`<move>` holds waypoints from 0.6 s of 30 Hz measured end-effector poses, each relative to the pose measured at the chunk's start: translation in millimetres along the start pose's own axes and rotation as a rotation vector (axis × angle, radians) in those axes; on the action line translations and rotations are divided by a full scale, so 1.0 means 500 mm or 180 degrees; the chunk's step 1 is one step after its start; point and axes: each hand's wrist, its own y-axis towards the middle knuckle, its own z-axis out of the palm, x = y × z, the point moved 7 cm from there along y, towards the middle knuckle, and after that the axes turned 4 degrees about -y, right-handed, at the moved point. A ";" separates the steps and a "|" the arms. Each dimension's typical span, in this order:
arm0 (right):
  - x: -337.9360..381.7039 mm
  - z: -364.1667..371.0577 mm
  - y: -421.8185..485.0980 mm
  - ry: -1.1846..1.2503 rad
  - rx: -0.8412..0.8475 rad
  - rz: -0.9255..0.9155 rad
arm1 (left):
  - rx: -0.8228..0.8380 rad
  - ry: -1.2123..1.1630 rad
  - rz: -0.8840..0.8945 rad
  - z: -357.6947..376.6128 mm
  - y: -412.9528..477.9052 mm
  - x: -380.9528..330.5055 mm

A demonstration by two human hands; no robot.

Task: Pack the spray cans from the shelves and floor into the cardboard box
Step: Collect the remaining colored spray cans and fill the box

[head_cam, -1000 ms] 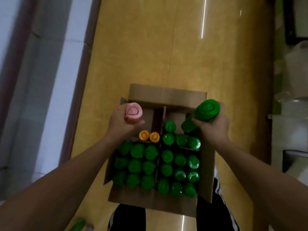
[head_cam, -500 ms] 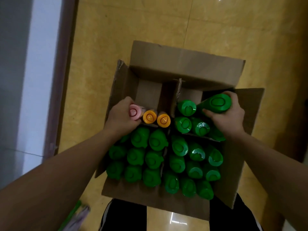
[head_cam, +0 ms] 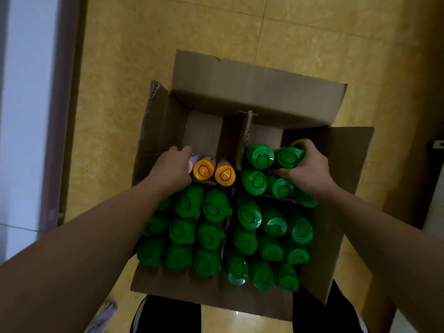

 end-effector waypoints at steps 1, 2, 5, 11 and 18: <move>0.001 0.005 0.003 -0.0028 0.0099 0.0009 | 0.0002 -0.0055 -0.0008 0.002 0.000 -0.001; 0.002 0.008 0.006 -0.0047 0.0175 0.0018 | 0.0010 -0.0085 -0.0028 0.005 0.001 0.002; 0.008 0.014 0.009 0.0063 0.0359 0.0128 | -0.0014 -0.0126 -0.0100 0.010 -0.001 0.016; 0.019 0.000 -0.028 0.0192 0.0333 0.0335 | -0.0157 -0.0381 0.0011 -0.021 -0.037 0.012; 0.101 -0.078 -0.111 0.0128 0.0050 0.0287 | -0.0653 -0.0587 0.0480 -0.169 -0.110 -0.101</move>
